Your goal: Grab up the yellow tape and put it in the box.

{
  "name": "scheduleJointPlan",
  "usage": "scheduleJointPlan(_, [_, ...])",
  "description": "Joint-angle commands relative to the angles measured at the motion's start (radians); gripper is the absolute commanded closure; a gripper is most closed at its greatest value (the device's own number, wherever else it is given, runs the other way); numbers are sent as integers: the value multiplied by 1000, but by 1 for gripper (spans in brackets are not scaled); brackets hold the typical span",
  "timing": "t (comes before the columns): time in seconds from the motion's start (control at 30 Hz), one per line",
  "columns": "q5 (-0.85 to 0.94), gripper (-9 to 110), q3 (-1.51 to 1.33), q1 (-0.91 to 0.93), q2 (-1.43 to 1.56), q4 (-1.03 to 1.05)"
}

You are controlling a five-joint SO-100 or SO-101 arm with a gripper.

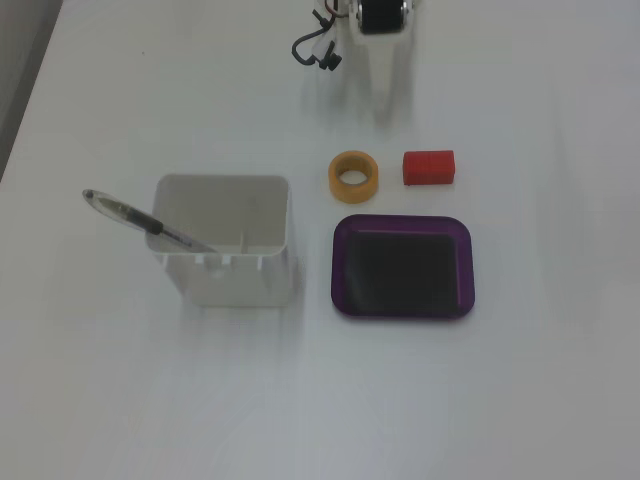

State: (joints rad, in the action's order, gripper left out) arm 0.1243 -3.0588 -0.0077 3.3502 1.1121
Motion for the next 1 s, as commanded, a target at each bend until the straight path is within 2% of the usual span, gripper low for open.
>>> scheduleJointPlan(0.0, [6,100,-8,-2,78,-9])
scheduleJointPlan(0.97, [-3,100,-8,0,81,-9])
